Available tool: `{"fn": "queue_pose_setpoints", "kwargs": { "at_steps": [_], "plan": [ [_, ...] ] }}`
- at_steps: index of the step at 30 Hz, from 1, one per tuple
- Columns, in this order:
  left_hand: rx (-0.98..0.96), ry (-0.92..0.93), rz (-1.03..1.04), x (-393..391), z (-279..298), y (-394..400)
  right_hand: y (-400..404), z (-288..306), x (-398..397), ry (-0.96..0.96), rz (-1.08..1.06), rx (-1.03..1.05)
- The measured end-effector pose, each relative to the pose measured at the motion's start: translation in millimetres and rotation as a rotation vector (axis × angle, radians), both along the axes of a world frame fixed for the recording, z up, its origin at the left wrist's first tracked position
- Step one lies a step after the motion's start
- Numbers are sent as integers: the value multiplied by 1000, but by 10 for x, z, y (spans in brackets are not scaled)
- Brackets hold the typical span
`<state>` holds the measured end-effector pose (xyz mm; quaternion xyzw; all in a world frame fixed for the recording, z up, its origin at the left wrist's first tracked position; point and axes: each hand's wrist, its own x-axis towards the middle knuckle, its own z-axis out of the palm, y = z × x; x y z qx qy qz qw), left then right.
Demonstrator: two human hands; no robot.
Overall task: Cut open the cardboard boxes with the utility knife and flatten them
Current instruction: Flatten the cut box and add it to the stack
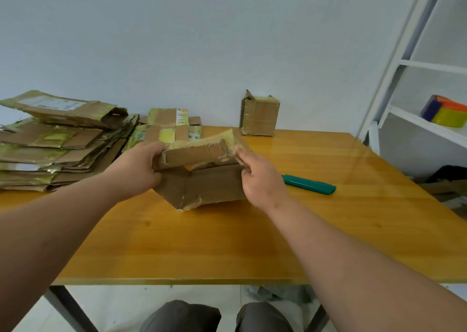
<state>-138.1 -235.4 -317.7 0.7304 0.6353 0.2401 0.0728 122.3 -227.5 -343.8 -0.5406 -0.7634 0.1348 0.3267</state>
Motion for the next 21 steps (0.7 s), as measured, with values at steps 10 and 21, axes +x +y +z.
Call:
{"fn": "queue_pose_setpoints", "kwargs": {
  "at_steps": [10,21],
  "plan": [
    [-300,458,2,-108,-44,-294,-193,-195,-57,-415,-8,-224],
    [-542,560,92,134,-201,-107,-118,-220,-64,-360,-31,-379]
  ]
}}
